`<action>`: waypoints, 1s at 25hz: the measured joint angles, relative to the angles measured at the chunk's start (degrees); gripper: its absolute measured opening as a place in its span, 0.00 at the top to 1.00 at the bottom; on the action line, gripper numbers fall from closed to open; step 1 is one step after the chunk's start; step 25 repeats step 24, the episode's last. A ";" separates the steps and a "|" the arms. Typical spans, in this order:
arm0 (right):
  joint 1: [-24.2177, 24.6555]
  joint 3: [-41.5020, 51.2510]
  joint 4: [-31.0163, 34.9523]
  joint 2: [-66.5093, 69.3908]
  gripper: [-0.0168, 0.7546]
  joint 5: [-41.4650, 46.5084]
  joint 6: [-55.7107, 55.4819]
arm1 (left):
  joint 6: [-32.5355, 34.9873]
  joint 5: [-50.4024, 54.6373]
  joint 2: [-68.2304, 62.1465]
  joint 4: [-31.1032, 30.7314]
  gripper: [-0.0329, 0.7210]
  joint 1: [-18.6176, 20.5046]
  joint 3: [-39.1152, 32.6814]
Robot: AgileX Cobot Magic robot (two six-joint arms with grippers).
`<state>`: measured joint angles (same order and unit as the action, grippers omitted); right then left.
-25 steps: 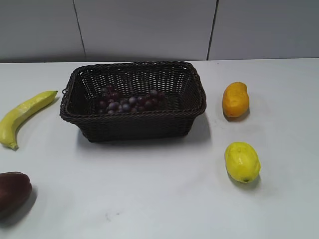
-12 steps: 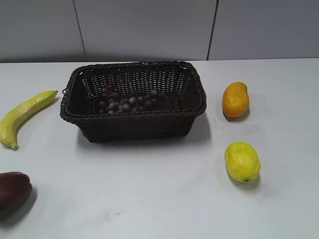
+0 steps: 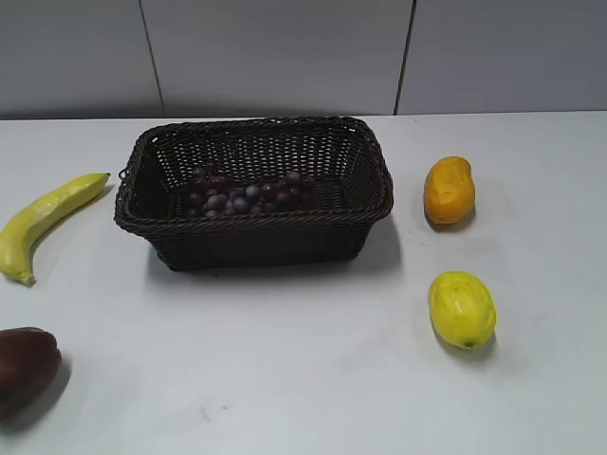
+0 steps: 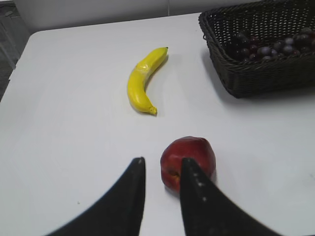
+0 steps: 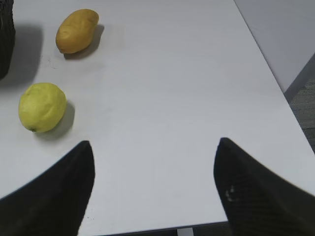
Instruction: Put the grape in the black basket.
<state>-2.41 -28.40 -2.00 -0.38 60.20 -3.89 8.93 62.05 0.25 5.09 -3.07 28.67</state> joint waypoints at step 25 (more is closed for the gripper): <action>0.00 0.00 0.32 -0.06 0.24 -0.12 0.21 | 0.00 0.00 0.00 0.00 0.65 0.00 0.00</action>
